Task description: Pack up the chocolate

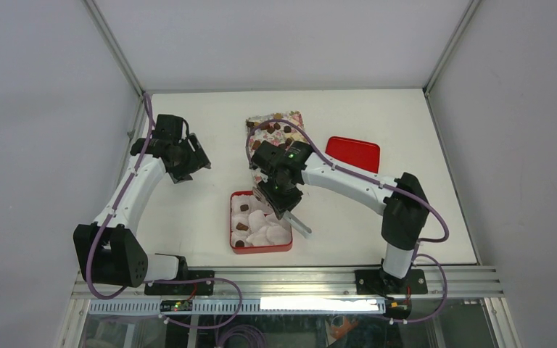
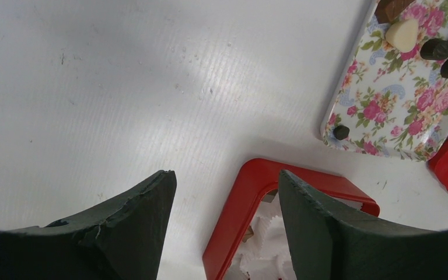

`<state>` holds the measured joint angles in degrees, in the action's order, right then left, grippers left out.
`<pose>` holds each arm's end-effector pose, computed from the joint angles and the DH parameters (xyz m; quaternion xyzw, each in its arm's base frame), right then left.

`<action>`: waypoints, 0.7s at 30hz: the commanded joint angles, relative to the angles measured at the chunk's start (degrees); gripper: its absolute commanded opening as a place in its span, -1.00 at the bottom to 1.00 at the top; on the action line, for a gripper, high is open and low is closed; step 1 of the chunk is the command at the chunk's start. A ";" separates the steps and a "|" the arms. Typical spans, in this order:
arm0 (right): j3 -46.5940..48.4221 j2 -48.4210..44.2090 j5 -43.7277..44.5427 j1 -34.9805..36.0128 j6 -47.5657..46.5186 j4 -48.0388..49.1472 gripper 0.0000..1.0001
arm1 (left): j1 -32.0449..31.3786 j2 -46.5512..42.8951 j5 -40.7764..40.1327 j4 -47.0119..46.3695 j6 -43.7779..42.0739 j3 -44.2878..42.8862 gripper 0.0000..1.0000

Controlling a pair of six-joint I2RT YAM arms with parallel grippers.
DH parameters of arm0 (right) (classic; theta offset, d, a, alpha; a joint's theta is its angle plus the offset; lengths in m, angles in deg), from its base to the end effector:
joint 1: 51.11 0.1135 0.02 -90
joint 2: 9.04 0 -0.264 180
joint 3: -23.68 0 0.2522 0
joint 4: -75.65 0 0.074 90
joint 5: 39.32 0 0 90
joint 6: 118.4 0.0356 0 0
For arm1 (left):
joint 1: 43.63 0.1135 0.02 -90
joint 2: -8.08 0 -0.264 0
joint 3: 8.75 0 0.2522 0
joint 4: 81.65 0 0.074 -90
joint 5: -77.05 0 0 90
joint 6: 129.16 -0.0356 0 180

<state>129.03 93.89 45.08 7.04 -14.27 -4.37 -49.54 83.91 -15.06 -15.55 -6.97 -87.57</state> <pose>0.1841 0.3030 0.2746 -0.3770 0.9186 0.1028 0.0585 0.2556 -0.0251 0.2849 -0.2252 0.9460 -0.0590 0.2256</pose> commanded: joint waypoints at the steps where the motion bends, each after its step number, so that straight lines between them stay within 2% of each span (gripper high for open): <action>1: 0.54 0.53 0.46 0.26 1.35 3.06 -0.79 | 0.29 -1.38 1.31 -2.06 0.16 0.55 0.35; 13: -1.25 1.57 0.63 1.30 0.57 2.97 -0.66 | 0.28 -1.66 1.14 -2.19 0.23 0.67 0.35; 21: -1.77 1.59 1.09 1.70 0.42 2.65 -0.23 | 0.29 -1.32 1.62 -2.84 0.60 1.58 0.35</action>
<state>126.67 95.84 45.54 8.38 -13.88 -2.73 -49.54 83.91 -14.36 -15.93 -6.91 -86.19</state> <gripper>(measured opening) 0.362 0.674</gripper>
